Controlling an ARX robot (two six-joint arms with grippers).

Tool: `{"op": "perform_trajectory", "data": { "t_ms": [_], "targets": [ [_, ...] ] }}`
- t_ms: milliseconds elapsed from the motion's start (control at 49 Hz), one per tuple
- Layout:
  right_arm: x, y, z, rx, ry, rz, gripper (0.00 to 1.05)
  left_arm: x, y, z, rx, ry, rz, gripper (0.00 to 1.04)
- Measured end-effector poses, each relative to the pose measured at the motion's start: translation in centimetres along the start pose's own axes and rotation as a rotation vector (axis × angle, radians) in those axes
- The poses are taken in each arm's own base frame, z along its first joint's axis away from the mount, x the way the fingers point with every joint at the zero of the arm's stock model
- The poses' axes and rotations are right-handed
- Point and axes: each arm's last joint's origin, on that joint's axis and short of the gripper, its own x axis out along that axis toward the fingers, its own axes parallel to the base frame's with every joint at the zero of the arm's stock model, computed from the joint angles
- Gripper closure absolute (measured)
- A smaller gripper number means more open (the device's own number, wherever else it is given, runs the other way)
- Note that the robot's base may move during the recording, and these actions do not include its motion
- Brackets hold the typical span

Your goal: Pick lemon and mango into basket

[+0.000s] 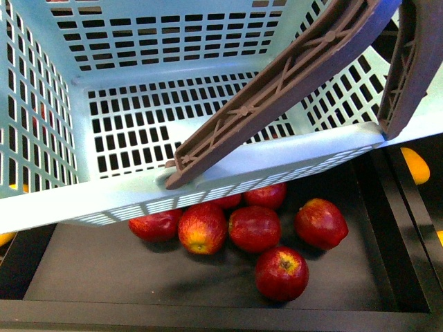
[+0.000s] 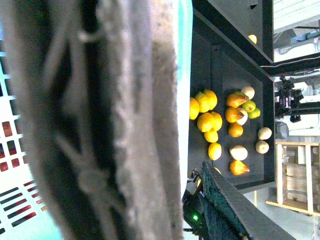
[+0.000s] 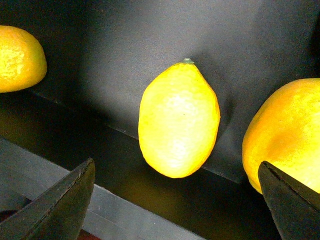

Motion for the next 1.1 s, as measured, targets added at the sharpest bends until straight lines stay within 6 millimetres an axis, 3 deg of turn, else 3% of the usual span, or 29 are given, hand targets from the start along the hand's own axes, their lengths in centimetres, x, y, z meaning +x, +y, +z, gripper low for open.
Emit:
{"op": "perform_trajectory", "data": {
  "t_ms": [510, 1101],
  "targets": [
    [1.3, -0.1, -0.2, 0.029, 0.014, -0.04, 0.09, 0.0, 0.0, 0.0, 0.0, 0.001, -0.001, 0.75],
    [3.8, 1.4, 0.5, 0.035, 0.014, -0.07, 0.09, 0.0, 0.0, 0.0, 0.0, 0.002, -0.001, 0.75]
  ]
}}
